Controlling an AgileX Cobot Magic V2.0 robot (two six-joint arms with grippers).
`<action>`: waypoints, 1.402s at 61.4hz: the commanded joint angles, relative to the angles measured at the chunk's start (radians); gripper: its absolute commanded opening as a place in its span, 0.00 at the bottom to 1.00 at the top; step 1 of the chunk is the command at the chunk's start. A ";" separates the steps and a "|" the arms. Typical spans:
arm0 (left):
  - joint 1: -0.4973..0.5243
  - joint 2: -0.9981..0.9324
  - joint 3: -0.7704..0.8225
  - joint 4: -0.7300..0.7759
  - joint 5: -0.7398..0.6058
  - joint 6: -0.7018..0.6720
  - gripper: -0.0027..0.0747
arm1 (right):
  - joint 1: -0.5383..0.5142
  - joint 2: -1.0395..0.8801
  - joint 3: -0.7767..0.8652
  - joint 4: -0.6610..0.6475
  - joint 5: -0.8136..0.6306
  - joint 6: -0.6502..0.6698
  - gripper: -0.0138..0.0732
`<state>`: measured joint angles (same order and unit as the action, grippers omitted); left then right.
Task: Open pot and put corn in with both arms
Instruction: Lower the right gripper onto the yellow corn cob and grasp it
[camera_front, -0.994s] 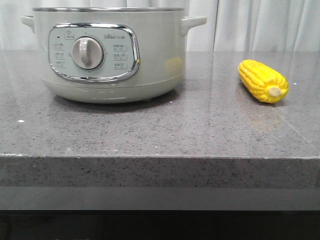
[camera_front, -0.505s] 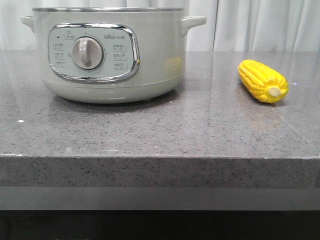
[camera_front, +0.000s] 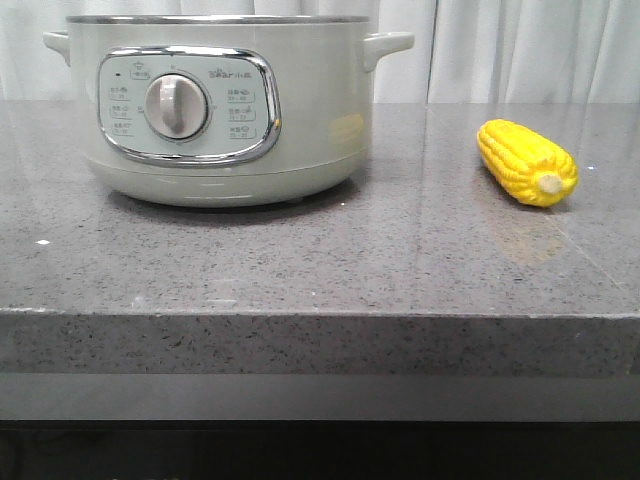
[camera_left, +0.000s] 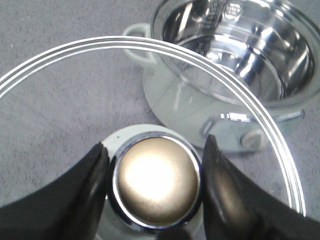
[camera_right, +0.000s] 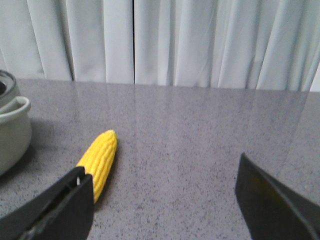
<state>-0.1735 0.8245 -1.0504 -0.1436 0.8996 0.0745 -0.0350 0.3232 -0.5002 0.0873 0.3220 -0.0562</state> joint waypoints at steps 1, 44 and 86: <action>0.004 -0.094 0.036 -0.023 -0.146 -0.007 0.14 | 0.003 0.056 -0.033 -0.010 -0.067 -0.001 0.84; 0.004 -0.349 0.207 -0.033 -0.161 -0.007 0.14 | 0.086 0.775 -0.391 0.107 0.105 -0.001 0.84; 0.004 -0.349 0.207 -0.033 -0.161 -0.007 0.14 | 0.182 1.311 -0.800 0.184 0.285 -0.005 0.84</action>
<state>-0.1719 0.4734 -0.8060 -0.1541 0.8910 0.0745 0.1491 1.6438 -1.2637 0.2557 0.6581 -0.0562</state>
